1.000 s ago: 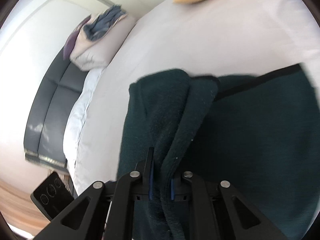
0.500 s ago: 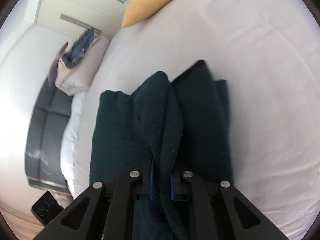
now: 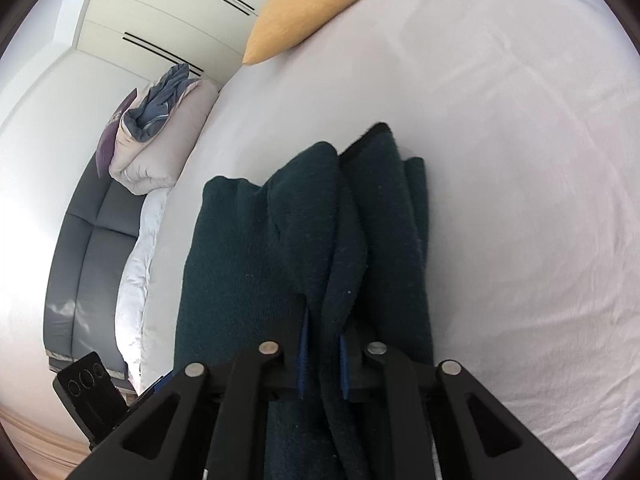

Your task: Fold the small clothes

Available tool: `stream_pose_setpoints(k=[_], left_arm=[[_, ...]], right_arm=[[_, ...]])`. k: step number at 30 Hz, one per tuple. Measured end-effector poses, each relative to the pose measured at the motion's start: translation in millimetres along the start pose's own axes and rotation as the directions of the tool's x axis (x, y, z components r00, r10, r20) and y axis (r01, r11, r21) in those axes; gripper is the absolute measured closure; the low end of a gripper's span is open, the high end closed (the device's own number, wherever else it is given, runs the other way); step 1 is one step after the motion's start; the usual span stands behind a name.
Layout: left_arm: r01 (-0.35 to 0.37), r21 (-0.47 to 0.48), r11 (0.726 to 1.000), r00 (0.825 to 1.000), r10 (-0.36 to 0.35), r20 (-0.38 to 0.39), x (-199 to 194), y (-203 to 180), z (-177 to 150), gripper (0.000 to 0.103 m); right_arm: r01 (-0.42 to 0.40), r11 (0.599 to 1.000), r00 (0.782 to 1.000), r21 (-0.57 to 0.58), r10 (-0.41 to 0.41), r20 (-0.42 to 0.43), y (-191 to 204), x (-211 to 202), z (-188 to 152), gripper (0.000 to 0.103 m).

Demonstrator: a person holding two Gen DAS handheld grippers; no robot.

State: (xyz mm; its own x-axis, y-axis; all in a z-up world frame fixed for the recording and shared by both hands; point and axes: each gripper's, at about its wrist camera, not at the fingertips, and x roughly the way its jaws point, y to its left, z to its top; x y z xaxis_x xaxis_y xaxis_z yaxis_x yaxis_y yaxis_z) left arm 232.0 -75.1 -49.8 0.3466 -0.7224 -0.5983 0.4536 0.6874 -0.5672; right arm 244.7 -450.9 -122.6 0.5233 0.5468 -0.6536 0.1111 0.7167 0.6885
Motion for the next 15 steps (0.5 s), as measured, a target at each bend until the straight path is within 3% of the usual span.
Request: stream_pose_setpoints(k=[5, 7, 9, 11, 12, 13, 15], left_arm=[[0.007, 0.044, 0.999, 1.000, -0.006, -0.003, 7, -9, 2, 0.004], [0.002, 0.048, 0.999, 1.000, -0.001, -0.013, 15, -11, 1, 0.004], [-0.012, 0.046, 0.999, 0.999, 0.013, -0.036, 25, -10, -2, 0.004], [-0.025, 0.050, 0.998, 0.997, 0.028, -0.066, 34, -10, -5, 0.004], [-0.029, 0.054, 0.998, 0.997, 0.033, -0.072, 36, -10, -6, 0.004], [-0.026, 0.056, 0.998, 0.997, 0.030, -0.073, 37, -8, -7, 0.004], [-0.024, 0.048, 0.999, 0.997, 0.027, -0.072, 37, -4, -5, 0.004]], right_arm=[[-0.039, 0.999, 0.998, -0.009, 0.039, 0.057, -3, -27, 7, 0.091], [-0.035, 0.999, 0.999, 0.008, 0.035, 0.018, -14, -20, 7, 0.091], [0.027, 0.999, 0.999, 0.036, -0.026, -0.021, -31, -5, 2, 0.089], [-0.052, 0.993, 0.998, 0.111, 0.050, 0.023, -44, -12, 0, 0.087], [-0.064, 0.988, 0.997, 0.139, 0.057, 0.055, -47, -21, -1, 0.078], [-0.068, 0.987, 0.995, 0.142, 0.057, 0.079, -46, -29, -2, 0.072], [-0.081, 0.990, 0.988, 0.112, 0.065, 0.140, -38, -51, -2, 0.072]])
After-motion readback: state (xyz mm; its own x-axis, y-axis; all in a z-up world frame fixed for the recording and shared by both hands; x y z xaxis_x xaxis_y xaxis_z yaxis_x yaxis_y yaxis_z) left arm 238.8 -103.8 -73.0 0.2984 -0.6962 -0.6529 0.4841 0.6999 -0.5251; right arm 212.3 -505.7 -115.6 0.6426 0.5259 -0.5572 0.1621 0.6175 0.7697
